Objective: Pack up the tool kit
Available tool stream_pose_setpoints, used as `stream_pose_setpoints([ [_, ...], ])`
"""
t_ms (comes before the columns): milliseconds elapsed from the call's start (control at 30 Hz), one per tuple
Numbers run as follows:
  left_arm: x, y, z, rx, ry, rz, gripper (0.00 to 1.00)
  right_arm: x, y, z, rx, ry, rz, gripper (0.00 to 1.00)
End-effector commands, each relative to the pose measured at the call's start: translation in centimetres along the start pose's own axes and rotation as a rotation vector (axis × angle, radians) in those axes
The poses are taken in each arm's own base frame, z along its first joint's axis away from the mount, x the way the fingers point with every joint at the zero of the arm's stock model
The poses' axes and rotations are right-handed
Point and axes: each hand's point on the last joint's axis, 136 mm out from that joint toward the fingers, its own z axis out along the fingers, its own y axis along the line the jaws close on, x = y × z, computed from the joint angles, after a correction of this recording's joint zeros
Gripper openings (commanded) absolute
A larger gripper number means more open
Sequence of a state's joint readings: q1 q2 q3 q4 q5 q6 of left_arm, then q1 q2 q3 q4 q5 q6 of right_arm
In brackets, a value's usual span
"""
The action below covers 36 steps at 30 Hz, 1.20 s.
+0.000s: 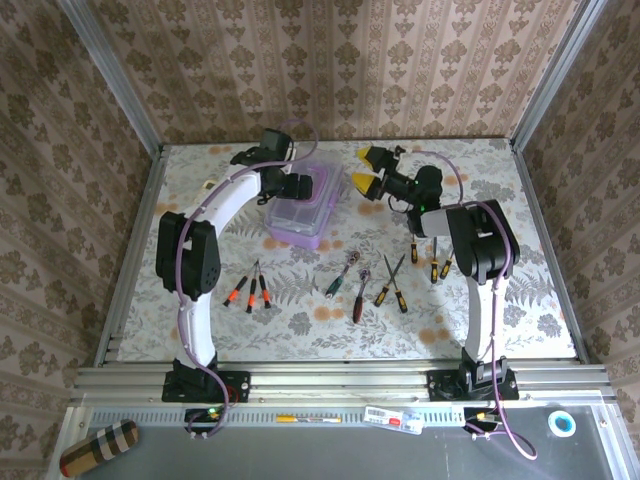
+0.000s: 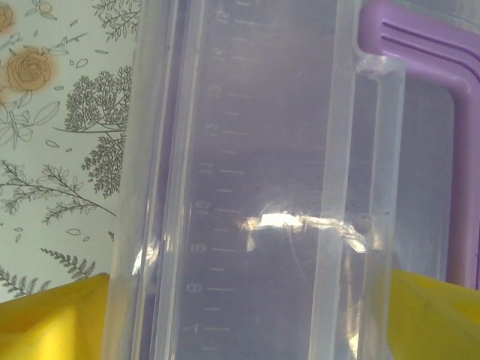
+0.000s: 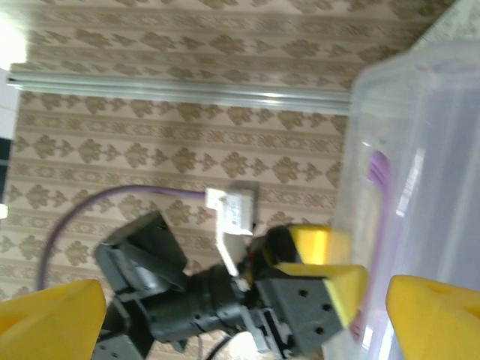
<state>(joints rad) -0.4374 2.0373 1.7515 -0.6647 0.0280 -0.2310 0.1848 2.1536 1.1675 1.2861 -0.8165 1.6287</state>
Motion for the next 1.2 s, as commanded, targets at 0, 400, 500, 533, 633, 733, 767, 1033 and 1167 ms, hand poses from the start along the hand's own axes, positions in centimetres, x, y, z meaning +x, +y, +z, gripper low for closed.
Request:
stream_pose_setpoints([
  [0,7.6,2.2,3.1,-0.107,0.285,0.115,0.94,2.1,-3.3,-0.2,0.085,0.086,-0.021,0.99],
  [400,1.4,-0.5,-0.6,0.026,0.238,0.117,0.99,2.4,-6.7,-0.8,0.259,0.141,-0.05,0.99],
  [500,0.5,-0.8,-0.2,0.046,0.248,0.104,0.98,2.6,-7.4,-0.9,0.276,0.152,-0.04,0.99],
  [533,0.2,-0.8,0.0,0.049,0.25,0.102,0.98,2.6,-7.4,-0.9,0.273,0.155,-0.039,0.99],
  [633,-0.5,-1.0,0.4,0.076,0.249,0.092,0.96,2.7,-7.7,-0.8,0.269,0.162,-0.04,0.99],
  [733,-0.7,-0.6,0.7,0.083,0.257,0.074,0.93,2.5,-7.9,-0.6,0.256,0.161,-0.034,0.99],
  [767,-0.8,-0.5,0.8,0.084,0.26,0.07,0.93,2.5,-7.9,-0.4,0.249,0.161,-0.032,0.99],
  [1033,0.0,0.2,1.5,0.054,0.297,0.069,0.78,3.4,-9.1,1.7,0.233,0.195,-0.01,0.99],
  [1167,0.9,0.1,2.1,0.052,0.308,0.083,0.69,3.2,-9.0,2.6,0.2,0.19,0.006,1.0],
])
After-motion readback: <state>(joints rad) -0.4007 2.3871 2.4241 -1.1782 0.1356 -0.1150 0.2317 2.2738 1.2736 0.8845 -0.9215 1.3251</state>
